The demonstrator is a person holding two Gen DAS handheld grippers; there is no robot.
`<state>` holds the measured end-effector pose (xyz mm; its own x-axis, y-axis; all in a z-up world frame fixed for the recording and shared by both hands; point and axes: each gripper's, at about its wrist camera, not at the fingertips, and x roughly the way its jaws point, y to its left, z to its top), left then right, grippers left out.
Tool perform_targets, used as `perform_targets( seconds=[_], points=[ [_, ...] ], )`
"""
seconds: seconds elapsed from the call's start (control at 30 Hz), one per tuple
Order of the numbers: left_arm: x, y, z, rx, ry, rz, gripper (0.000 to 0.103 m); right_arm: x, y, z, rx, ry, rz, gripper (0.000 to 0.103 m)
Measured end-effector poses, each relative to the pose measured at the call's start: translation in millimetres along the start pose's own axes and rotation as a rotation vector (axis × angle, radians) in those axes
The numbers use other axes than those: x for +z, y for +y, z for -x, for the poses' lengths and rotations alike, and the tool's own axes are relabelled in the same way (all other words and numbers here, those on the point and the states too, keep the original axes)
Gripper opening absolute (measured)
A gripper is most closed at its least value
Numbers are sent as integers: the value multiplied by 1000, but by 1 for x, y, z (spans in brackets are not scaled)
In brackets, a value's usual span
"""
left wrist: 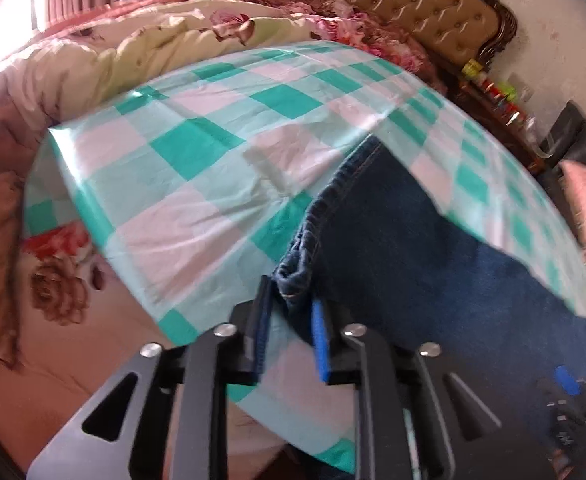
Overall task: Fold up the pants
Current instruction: 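Grasp the jeans leg hems with the left tool, then grasp the leg hems with the right tool beside the left tool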
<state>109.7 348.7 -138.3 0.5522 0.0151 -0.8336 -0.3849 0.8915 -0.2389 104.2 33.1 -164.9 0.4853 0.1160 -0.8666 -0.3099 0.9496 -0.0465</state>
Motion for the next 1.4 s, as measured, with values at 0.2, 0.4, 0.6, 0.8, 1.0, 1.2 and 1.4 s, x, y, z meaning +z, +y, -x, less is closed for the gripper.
perform_targets(
  seconds=[0.2,0.4,0.6,0.8,1.0,1.2,1.4],
  points=[
    [-1,-38,44,53,-161,-167,14,9,-18,10,110,-1,-89,64],
    [-53,-167,98,202,-411,-646,14,17,-79,35,282,-8,-323,67],
    [-191,-276,91,174,-534,-1063,14,-4,-160,56,241,-37,-531,67],
    [-265,-289,52,214,-550,-1205,42,-34,-196,50,221,14,-612,67],
    [-254,-278,47,245,-528,-1205,52,-37,-198,46,252,34,-611,67],
    [-245,-283,39,146,-410,-1270,45,-32,-178,44,314,62,-558,68],
    [-257,-287,32,130,-406,-1348,23,-32,-161,34,453,142,-574,72]
  ],
)
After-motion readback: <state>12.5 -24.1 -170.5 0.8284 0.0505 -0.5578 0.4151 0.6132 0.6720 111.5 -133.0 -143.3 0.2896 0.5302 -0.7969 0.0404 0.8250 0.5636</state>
